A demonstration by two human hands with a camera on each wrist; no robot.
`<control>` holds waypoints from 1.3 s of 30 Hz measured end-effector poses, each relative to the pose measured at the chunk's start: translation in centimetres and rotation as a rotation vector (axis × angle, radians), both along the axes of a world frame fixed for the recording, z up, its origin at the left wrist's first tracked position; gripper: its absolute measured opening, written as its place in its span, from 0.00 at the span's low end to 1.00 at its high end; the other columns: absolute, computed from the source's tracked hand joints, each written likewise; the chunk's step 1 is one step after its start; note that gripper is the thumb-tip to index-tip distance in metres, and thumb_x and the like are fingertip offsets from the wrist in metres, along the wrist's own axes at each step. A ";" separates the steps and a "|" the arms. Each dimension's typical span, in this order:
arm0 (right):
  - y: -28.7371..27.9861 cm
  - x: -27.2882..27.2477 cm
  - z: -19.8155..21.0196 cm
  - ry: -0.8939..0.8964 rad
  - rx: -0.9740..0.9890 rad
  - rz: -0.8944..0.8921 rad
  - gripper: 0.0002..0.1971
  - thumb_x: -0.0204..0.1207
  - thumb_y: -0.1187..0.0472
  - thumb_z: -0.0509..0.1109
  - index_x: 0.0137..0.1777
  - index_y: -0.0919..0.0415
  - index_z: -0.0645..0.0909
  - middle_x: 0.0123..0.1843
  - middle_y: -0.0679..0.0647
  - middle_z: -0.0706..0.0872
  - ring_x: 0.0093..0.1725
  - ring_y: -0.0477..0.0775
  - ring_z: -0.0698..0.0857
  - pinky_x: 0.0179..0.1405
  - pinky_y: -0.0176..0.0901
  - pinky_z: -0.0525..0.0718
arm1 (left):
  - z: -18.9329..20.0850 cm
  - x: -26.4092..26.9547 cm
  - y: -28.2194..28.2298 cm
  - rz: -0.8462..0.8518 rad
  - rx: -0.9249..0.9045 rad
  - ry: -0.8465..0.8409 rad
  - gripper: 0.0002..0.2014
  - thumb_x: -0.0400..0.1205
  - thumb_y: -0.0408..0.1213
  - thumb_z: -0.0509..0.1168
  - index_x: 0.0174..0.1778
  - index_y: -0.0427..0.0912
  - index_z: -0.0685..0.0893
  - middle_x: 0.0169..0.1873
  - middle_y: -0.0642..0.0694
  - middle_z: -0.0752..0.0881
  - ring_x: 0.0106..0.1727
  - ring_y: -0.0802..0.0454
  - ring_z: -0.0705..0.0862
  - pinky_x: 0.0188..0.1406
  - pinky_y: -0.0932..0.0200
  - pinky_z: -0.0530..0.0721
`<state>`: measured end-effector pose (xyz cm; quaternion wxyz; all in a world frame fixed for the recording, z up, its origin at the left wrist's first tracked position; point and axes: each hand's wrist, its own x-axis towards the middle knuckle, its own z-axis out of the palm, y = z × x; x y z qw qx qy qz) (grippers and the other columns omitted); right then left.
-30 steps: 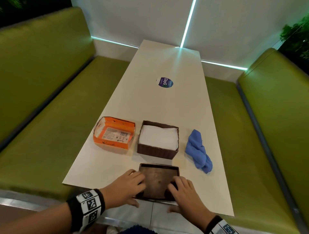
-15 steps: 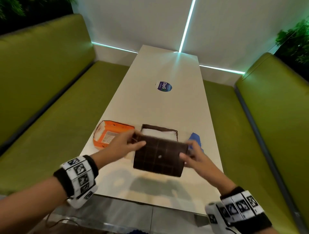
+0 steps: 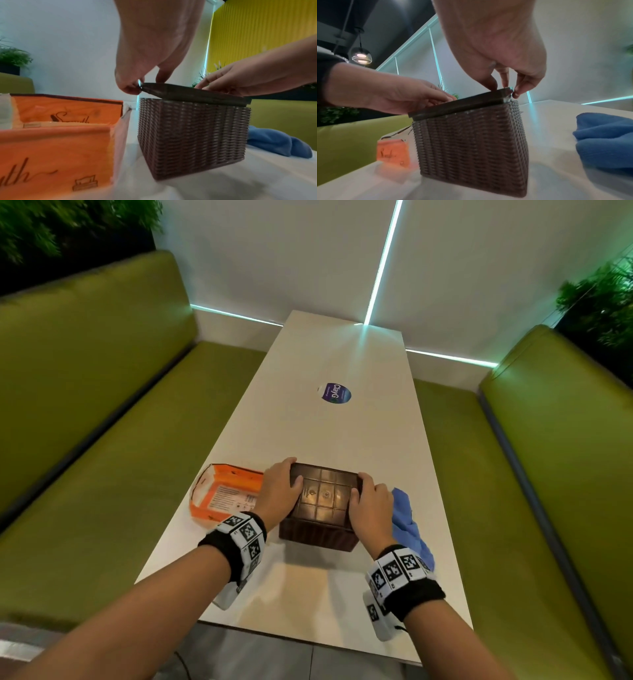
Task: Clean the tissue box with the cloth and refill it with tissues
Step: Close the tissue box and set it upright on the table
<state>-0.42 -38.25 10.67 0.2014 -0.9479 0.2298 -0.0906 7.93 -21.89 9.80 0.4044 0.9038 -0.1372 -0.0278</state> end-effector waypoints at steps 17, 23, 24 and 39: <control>0.6 -0.3 -2.3 -0.099 0.513 -0.041 0.27 0.84 0.43 0.57 0.81 0.42 0.57 0.61 0.62 0.74 0.46 0.54 0.76 0.51 0.45 0.77 | -0.5 -1.8 -2.4 -0.009 0.151 0.063 0.30 0.89 0.44 0.53 0.83 0.35 0.52 0.71 0.32 0.73 0.65 0.39 0.80 0.56 0.53 0.80; -0.5 -0.1 -3.4 -0.103 0.532 -0.013 0.28 0.80 0.37 0.57 0.79 0.35 0.56 0.62 0.60 0.80 0.51 0.55 0.83 0.54 0.48 0.85 | -0.9 -2.4 -3.1 0.016 0.183 0.037 0.30 0.89 0.46 0.51 0.84 0.37 0.51 0.72 0.33 0.71 0.63 0.39 0.82 0.54 0.51 0.82; -0.4 -0.2 -3.3 -0.092 0.533 -0.003 0.29 0.80 0.37 0.57 0.80 0.35 0.55 0.63 0.60 0.79 0.51 0.54 0.83 0.54 0.48 0.84 | -1.0 -2.5 -3.0 0.018 0.160 0.038 0.30 0.89 0.46 0.51 0.84 0.38 0.51 0.72 0.33 0.72 0.63 0.39 0.82 0.55 0.51 0.82; -1.2 -0.2 -2.5 0.019 0.649 0.005 0.49 0.70 0.32 0.67 0.84 0.46 0.46 0.64 0.57 0.86 0.62 0.59 0.85 0.65 0.54 0.82 | -2.1 -1.3 -2.0 0.081 -0.063 0.176 0.32 0.85 0.50 0.61 0.81 0.39 0.58 0.59 0.38 0.85 0.59 0.40 0.85 0.55 0.53 0.82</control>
